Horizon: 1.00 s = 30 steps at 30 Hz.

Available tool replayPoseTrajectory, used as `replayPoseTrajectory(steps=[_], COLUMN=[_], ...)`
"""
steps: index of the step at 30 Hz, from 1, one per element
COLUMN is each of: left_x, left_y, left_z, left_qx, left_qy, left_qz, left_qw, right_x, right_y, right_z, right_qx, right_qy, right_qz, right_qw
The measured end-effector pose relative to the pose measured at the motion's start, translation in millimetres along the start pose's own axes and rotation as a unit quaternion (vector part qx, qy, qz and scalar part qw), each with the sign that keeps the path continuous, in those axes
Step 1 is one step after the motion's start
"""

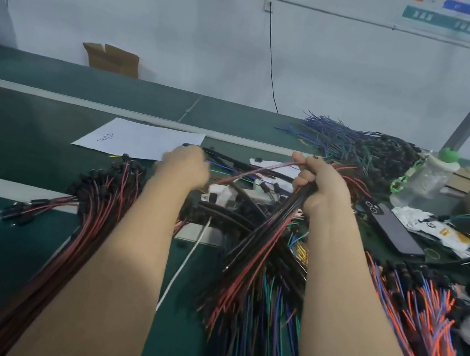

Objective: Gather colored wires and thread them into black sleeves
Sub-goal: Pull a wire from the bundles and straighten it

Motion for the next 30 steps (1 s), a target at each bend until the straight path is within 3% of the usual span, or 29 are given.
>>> replayPoseTrajectory(steps=[2,5,9,11,14,16,20,25,27,30], left_x=[-22,-32,-40,-38,-23,-4,54,112,117,104], left_y=[26,65,61,40,-10,-43,-78,-70,-66,-58], left_z=[3,-1,1,4,4,1,-9,-32,-36,-34], left_qx=[-0.050,-0.104,0.028,0.099,0.186,0.208,0.137,0.004,0.015,0.049], left_qy=[-0.084,-0.116,-0.145,-0.119,-0.062,-0.004,0.110,0.209,0.238,0.230], left_qz=[0.043,0.036,0.006,-0.072,-0.194,-0.218,-0.245,-0.130,-0.106,-0.123], left_qw=[0.994,0.987,0.989,0.985,0.961,0.953,0.953,0.969,0.965,0.964], right_x=[-2,-6,-2,0,3,4,7,-1,-7,-19], right_y=[-2,-1,0,2,7,12,29,45,42,33], right_z=[2,3,1,0,0,0,-9,-20,-20,-21], right_qx=[-0.001,0.001,-0.017,-0.025,-0.045,-0.050,-0.073,-0.088,-0.053,-0.041], right_qy=[0.002,0.001,0.039,0.051,0.046,0.041,0.014,0.000,0.008,0.009], right_qz=[-0.019,-0.052,0.012,0.081,0.083,0.083,0.039,0.000,-0.007,0.087], right_qw=[1.000,0.999,0.999,0.995,0.994,0.994,0.997,0.996,0.999,0.995])
Point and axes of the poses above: each hand's wrist, its own z-axis towards the middle knuckle, its own y-axis out of the palm, x = y × z, the point moved 3 cm from there along z, towards the middle knuckle, and after that the axes turned 11 degrees about z, right-handed, at the moved point
